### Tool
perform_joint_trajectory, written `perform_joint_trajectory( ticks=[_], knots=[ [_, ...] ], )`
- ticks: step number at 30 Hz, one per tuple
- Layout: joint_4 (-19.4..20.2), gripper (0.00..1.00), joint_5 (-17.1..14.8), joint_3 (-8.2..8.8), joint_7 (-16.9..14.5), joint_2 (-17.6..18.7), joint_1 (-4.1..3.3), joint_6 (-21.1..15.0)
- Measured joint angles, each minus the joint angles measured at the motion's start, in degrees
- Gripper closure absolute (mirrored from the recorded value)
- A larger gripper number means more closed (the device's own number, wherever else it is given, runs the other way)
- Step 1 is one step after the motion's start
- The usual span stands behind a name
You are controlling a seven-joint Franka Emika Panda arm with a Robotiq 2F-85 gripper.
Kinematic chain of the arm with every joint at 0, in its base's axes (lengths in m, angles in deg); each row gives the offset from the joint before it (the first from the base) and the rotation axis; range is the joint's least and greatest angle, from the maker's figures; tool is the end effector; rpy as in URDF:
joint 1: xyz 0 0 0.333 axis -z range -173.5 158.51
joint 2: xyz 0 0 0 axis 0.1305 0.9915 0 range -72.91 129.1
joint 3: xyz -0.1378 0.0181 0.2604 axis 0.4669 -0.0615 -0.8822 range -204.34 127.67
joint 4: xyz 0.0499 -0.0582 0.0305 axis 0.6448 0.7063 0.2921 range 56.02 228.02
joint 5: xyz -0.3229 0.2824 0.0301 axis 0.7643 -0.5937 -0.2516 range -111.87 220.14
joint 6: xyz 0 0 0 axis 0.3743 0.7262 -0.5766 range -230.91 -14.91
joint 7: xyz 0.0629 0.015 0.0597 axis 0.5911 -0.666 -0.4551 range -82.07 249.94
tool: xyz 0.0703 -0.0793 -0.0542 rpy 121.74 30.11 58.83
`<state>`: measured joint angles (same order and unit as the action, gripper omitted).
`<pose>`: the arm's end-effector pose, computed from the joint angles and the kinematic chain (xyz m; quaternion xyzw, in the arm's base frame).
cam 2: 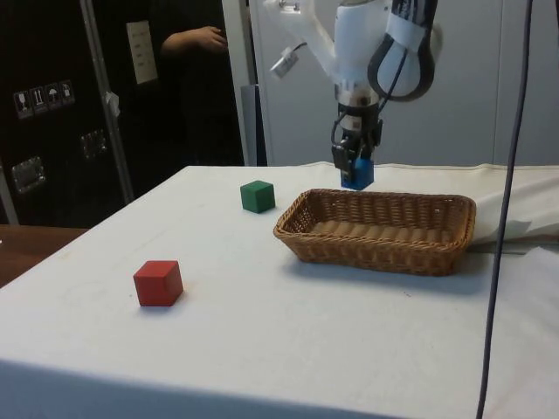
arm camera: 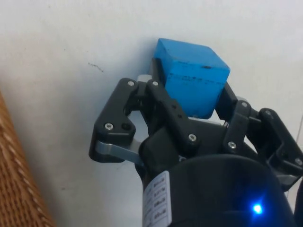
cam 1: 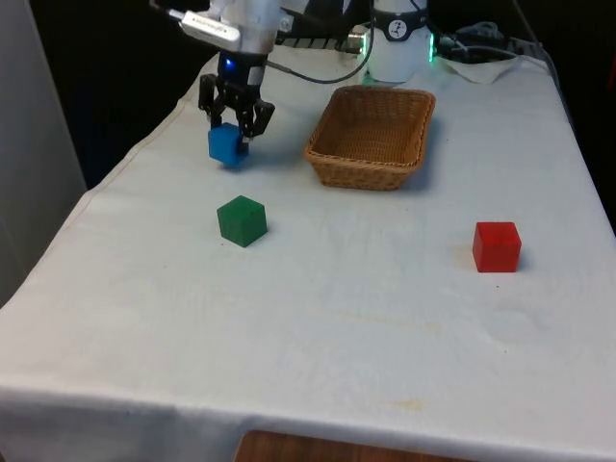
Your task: Pick up the blue cube and place it into the basket.
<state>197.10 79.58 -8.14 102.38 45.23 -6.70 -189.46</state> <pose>0.4208 -0.2398 0.1285 0.9689 -0.1910 0.0862 0.1314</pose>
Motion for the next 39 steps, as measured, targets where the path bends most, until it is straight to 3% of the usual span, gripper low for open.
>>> perform_joint_trajectory(
  ticks=[6,18,25,39],
  knots=[
    [0.4,0.93,0.0,-0.06,0.17,-3.61,-0.17,2.06],
    [1.83,0.93,0.0,-0.52,1.2,-8.37,-0.63,2.92],
    [3.61,0.93,0.0,-1.6,2.46,-12.38,-1.15,3.95],
    [6.47,0.93,0.0,-3.44,4.7,-17.42,-1.49,4.24]
  ],
)
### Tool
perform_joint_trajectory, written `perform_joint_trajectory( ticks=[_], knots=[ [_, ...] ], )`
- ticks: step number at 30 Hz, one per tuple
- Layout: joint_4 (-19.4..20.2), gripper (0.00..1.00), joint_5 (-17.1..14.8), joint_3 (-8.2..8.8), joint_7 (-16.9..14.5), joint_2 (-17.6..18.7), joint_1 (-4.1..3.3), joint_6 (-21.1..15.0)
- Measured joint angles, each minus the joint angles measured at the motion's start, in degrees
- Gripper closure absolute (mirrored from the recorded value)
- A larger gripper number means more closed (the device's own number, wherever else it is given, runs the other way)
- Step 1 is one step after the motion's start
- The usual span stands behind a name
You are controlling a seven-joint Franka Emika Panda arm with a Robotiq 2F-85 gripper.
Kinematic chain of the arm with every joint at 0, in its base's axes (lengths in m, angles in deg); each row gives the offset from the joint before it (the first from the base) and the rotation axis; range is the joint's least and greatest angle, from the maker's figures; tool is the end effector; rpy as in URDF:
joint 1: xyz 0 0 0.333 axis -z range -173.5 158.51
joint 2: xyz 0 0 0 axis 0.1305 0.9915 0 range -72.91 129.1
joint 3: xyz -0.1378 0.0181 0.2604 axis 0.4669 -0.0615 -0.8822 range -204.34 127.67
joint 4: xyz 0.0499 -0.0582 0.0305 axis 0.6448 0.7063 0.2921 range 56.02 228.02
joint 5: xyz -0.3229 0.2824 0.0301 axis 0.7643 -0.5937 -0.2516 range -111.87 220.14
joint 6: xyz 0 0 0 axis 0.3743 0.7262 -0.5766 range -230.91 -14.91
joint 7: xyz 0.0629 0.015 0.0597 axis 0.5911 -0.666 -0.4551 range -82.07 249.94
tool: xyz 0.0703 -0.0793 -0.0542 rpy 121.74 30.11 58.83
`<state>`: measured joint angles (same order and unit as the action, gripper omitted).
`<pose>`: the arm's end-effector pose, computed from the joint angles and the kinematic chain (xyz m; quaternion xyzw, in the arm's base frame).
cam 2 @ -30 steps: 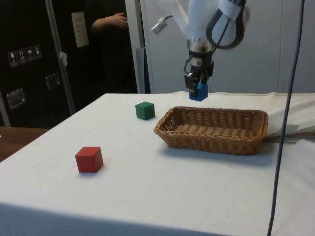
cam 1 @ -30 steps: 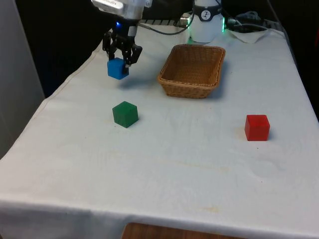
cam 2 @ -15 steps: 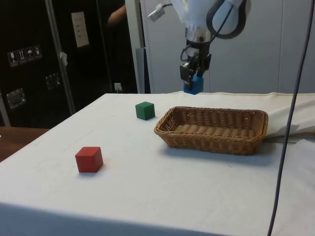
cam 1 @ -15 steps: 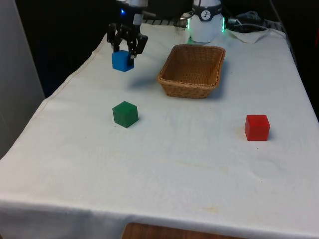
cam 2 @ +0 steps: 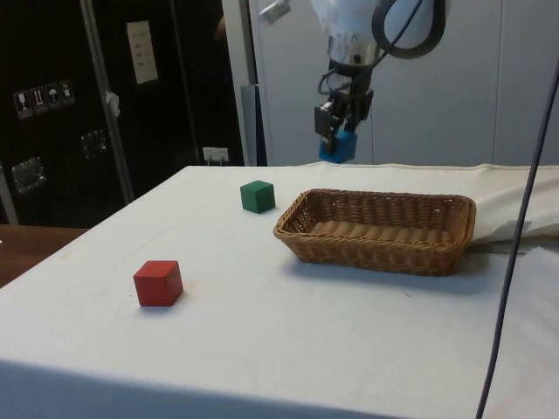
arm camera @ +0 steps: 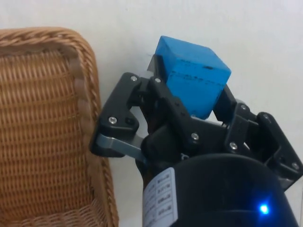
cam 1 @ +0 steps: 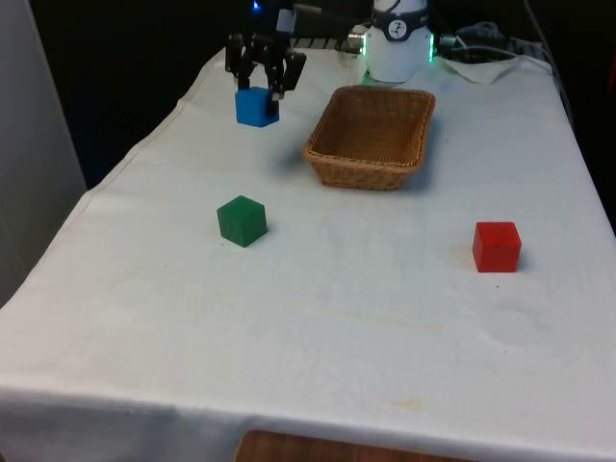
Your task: Pick up the blue cube and place it into the basket.
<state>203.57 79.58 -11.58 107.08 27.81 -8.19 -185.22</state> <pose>0.4357 -0.1819 0.2091 0.9623 -0.2128 0.1511 0.0770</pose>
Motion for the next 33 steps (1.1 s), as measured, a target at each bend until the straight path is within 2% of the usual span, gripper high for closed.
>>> perform_joint_trajectory(
  ticks=[4,14,22,28,33],
  knots=[
    [0.17,0.93,0.0,-0.23,0.11,-3.09,0.0,2.23],
    [0.06,0.93,0.0,-0.74,0.11,-7.22,0.0,4.81],
    [2.58,0.93,0.06,-1.6,0.11,-13.06,0.0,8.14],
    [4.07,0.93,0.11,-1.89,0.11,-14.95,0.0,8.77],
    [4.47,0.93,0.11,-2.18,-0.17,-15.13,0.0,8.71]
  ],
)
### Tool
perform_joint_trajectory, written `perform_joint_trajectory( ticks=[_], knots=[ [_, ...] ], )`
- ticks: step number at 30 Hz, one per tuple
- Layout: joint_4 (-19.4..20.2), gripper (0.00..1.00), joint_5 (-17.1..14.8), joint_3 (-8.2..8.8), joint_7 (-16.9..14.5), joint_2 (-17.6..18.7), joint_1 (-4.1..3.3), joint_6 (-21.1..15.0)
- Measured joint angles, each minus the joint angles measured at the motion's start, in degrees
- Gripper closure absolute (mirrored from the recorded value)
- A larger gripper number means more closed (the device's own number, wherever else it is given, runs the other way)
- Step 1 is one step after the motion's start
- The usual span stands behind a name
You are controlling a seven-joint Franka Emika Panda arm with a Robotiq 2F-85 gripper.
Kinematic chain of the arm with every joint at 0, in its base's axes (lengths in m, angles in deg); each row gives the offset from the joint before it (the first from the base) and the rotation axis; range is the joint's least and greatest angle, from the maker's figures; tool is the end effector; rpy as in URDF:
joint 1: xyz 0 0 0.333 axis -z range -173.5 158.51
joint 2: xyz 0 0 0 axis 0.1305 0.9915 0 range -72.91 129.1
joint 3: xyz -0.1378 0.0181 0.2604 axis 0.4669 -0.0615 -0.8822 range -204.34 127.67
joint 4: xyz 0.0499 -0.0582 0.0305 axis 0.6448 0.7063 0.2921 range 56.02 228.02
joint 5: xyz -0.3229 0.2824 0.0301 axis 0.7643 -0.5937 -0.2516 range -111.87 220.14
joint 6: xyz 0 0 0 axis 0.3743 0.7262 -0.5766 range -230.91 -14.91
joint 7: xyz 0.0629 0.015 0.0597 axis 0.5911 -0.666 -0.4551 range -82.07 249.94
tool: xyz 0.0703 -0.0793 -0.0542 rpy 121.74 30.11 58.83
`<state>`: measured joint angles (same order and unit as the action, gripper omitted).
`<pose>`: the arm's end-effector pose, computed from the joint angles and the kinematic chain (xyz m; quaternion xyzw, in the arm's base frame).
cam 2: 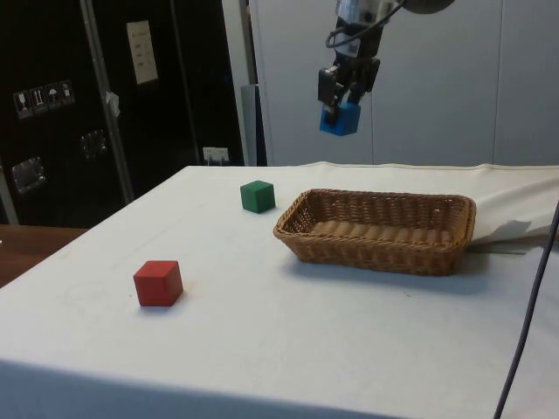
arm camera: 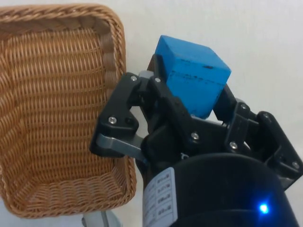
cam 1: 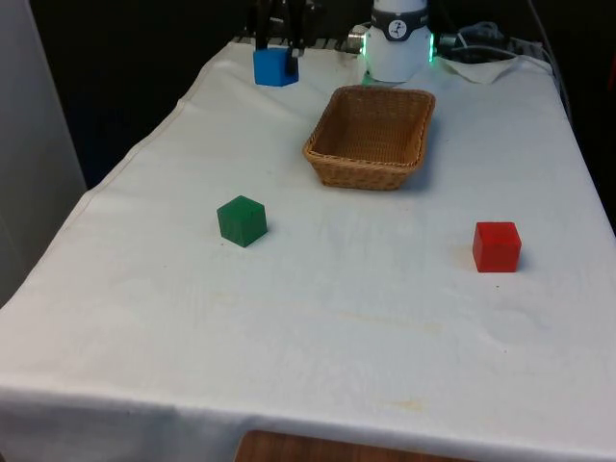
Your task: Pick up the blue cube and place it into the basket.
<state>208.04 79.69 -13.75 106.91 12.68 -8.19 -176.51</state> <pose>0.4253 -0.1536 0.2731 0.9620 -0.2083 0.1685 0.0530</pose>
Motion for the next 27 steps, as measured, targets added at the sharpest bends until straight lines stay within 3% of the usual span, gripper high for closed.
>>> perform_joint_trajectory(
  ticks=[27],
  knots=[
    [3.15,0.93,-0.11,-0.63,-5.56,2.86,-0.46,-0.92]
  ],
)
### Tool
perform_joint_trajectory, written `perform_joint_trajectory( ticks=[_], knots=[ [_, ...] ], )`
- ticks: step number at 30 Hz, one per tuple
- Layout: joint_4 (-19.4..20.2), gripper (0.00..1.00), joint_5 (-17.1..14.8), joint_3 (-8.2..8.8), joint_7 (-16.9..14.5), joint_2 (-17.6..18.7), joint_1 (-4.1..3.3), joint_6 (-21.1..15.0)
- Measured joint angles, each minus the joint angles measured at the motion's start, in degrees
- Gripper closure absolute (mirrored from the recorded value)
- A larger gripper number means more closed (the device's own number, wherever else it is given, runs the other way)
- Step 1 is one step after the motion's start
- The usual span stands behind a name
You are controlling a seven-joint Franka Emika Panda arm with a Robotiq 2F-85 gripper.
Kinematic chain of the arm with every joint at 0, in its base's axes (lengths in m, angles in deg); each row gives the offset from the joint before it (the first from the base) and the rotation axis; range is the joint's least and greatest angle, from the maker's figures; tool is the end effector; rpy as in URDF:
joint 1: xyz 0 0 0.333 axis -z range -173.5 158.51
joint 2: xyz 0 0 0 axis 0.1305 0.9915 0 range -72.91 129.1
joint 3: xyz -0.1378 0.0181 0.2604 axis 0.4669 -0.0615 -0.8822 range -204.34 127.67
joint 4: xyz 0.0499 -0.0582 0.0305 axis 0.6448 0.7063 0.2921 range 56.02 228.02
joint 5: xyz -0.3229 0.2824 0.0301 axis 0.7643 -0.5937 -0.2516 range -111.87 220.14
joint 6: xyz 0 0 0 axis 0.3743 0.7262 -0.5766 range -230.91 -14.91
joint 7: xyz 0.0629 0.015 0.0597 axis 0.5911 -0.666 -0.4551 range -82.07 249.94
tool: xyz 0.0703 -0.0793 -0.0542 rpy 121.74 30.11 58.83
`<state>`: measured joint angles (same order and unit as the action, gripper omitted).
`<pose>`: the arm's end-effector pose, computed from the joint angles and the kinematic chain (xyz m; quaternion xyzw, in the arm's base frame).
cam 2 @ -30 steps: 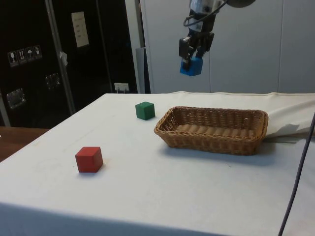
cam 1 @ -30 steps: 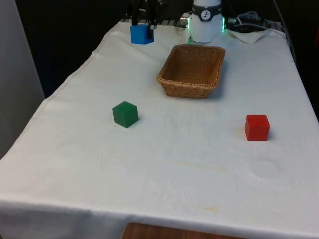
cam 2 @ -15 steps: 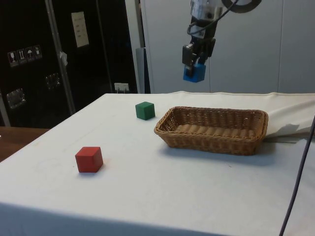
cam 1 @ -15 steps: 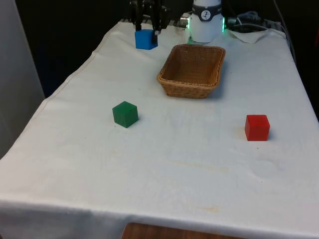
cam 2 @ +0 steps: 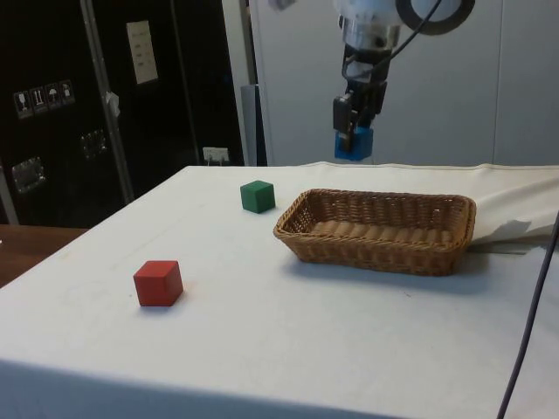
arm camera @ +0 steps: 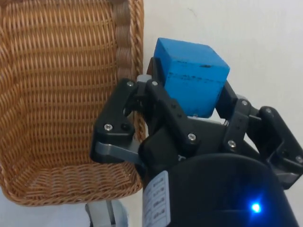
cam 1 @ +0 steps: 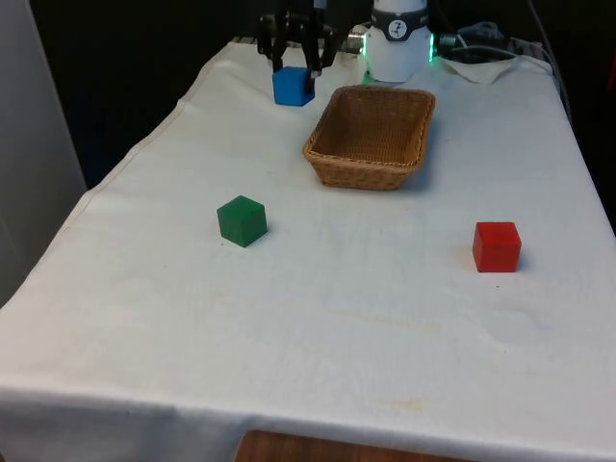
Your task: Pick up the blue cube and place it into the basket.
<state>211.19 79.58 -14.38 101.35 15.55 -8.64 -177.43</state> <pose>0.4066 -0.1356 0.2314 0.9795 -0.1480 0.1239 0.0570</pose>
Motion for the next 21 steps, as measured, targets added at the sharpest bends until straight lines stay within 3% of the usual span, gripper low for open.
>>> perform_joint_trajectory(
  ticks=[10,21],
  knots=[
    [1.49,0.93,-0.06,-0.52,-1.6,1.32,-0.34,-1.2],
    [2.98,0.93,-0.52,-2.98,-1.55,2.06,-0.86,-1.95]
  ],
)
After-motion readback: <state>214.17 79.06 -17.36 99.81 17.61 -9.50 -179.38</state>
